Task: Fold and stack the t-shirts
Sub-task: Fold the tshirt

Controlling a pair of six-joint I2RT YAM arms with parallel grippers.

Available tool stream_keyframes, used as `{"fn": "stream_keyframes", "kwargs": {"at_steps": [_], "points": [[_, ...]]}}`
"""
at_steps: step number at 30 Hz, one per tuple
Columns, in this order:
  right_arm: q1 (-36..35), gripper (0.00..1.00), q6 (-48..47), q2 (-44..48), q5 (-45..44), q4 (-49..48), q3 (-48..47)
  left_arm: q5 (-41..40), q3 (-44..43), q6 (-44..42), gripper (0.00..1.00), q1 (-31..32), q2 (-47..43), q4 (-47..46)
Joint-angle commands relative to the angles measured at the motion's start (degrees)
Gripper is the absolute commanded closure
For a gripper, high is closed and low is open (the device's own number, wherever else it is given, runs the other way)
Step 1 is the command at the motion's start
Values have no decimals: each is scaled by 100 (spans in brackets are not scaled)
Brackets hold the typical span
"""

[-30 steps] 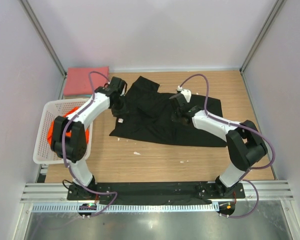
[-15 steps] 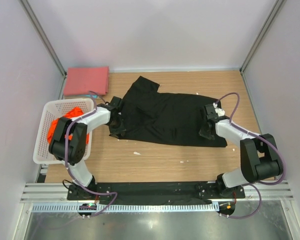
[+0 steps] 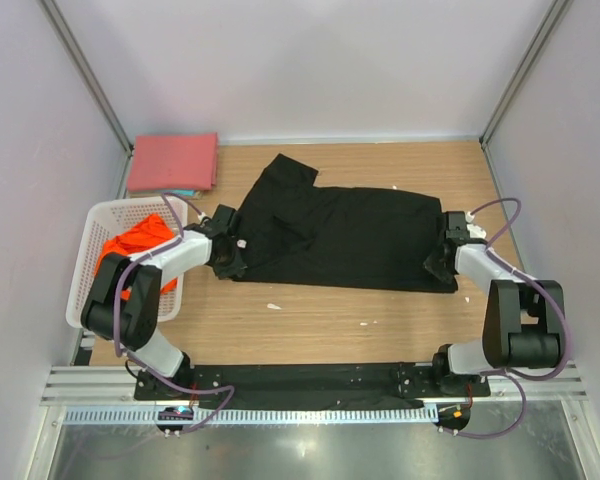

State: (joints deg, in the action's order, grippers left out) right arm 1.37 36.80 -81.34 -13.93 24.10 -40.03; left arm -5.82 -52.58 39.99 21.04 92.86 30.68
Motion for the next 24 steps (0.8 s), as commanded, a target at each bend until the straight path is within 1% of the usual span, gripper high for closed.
{"fn": "stream_keyframes", "kwargs": {"at_steps": [1, 4, 9, 14, 18, 21, 24], "points": [[101, 74, -59, 197, 161, 174, 189, -613, 494, 167, 73, -30, -223, 483], [101, 72, -41, 390, 198, 366, 40, -367, 407, 176, 70, -30, -365, 527], [101, 71, 100, 645, 198, 666, -250, 28, -112, 132, 69, -21, -540, 835], [101, 71, 196, 611, 146, 421, -76, 82, -437, 88, 67, -3, -681, 861], [153, 71, 196, 391, -83, 96, 188, 29, -350, -35, 66, -3, -559, 598], [197, 71, 161, 154, -329, 86, 75, 55, -218, -35, 66, -3, -322, 449], [285, 71, 170, 92, -382, 156, 13, 125, -43, 70, 68, 6, -119, 290]]}}
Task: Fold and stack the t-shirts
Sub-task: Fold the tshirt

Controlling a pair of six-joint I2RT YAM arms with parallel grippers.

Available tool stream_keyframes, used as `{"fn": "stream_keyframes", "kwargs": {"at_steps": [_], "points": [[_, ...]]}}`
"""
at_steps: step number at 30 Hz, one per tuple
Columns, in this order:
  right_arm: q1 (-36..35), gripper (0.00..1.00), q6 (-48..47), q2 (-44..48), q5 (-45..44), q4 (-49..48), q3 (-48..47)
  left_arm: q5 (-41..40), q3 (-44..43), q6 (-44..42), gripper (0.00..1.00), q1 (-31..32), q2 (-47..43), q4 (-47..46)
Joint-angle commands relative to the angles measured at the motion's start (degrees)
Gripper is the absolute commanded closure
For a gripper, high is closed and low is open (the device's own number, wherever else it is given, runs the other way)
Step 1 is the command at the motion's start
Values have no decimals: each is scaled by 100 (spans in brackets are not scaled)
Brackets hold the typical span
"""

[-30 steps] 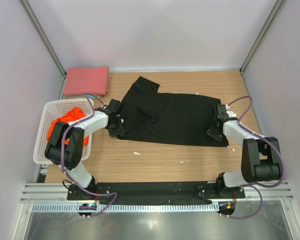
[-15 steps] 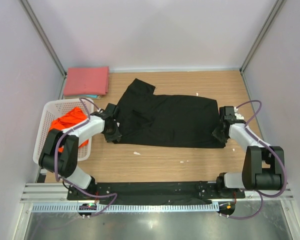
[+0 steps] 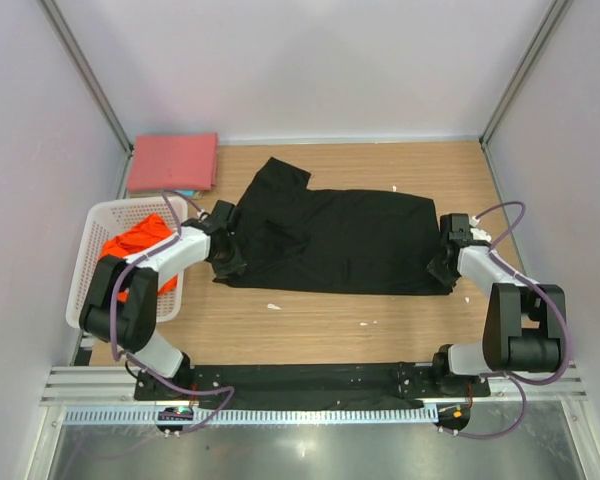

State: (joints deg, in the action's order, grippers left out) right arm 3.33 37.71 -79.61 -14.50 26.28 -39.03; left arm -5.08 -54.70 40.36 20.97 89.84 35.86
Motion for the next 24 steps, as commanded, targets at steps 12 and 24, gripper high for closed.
{"fn": "stream_keyframes", "kwargs": {"at_steps": [12, 24], "points": [[212, 71, -123, 552, -378, 350, -61, -186, 926, 675, 67, 355, -941, -290], [-2059, 84, -1142, -52, 1371, -755, -1773, 954, -270, 192, 64, 39, -758, -305]]}}
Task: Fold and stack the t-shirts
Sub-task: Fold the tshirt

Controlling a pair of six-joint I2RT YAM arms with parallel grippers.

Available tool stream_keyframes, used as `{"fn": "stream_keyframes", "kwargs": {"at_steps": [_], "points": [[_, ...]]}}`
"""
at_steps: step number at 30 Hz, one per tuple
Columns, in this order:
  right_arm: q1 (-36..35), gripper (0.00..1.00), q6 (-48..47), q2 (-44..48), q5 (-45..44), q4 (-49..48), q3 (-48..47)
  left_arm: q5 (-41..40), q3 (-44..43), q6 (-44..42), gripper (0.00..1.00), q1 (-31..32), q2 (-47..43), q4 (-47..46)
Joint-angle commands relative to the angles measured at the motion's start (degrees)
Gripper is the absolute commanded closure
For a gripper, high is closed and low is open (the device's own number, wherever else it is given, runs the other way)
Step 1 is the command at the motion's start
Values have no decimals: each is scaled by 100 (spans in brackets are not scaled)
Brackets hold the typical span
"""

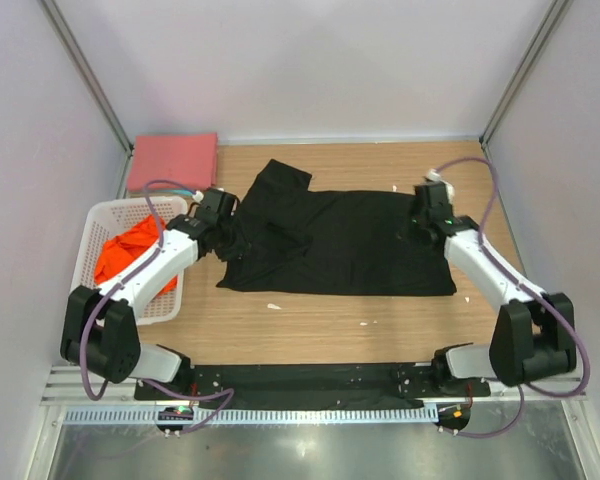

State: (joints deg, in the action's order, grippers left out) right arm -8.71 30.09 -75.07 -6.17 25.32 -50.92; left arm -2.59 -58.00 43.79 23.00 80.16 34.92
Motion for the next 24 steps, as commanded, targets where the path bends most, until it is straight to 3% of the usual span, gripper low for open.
{"fn": "stream_keyframes", "kwargs": {"at_steps": [1, 5, 10, 24], "points": [[-1113, 90, -485, -744, 547, -686, -995, 881, 130, -91, 65, -217, 306, -283], [-2238, 97, -1082, -1878, 477, -975, -1947, 1435, 639, 59, 68, -534, 430, -670], [-2942, 99, -1409, -2968, 1547, -1538, -2869, 1218, 1009, 244, 69, -569, 535, -978], [-3453, 99, -1901, -4727, 1417, -1513, -4417, 892, 1142, 235, 69, -578, 896, -1101]]}}
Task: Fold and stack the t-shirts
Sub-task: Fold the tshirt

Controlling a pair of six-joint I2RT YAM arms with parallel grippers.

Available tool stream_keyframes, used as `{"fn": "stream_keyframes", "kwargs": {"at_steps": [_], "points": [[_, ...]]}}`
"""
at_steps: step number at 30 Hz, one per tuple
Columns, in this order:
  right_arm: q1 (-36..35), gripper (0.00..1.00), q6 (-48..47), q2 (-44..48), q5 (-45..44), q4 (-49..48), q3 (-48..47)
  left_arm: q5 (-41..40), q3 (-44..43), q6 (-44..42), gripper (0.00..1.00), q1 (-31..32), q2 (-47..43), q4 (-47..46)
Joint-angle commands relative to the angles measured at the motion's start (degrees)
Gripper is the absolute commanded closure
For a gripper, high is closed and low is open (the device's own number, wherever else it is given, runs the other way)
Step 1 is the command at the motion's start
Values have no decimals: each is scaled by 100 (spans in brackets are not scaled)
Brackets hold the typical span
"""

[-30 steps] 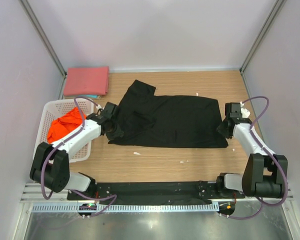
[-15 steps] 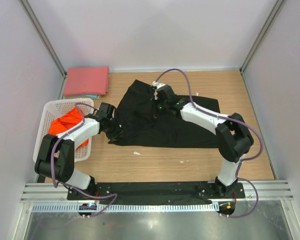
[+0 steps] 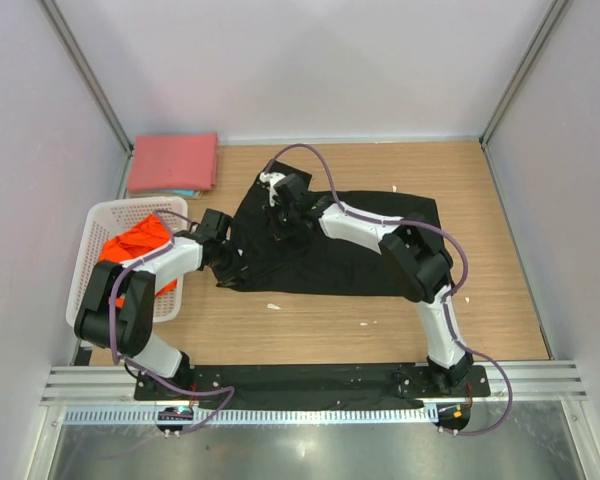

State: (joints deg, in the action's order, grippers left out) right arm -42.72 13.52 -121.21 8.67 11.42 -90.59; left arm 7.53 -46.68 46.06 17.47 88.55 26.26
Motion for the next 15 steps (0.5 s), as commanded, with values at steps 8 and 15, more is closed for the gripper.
{"fn": "stream_keyframes", "kwargs": {"at_steps": [8, 15], "points": [[-52, 98, -437, -623, -286, 18, -829, -305, 123, -1, 69, -25, 4, -183], [-52, 99, -648, -921, -1145, 132, -1197, -410, 150, -18, 69, -16, -119, -148]]}}
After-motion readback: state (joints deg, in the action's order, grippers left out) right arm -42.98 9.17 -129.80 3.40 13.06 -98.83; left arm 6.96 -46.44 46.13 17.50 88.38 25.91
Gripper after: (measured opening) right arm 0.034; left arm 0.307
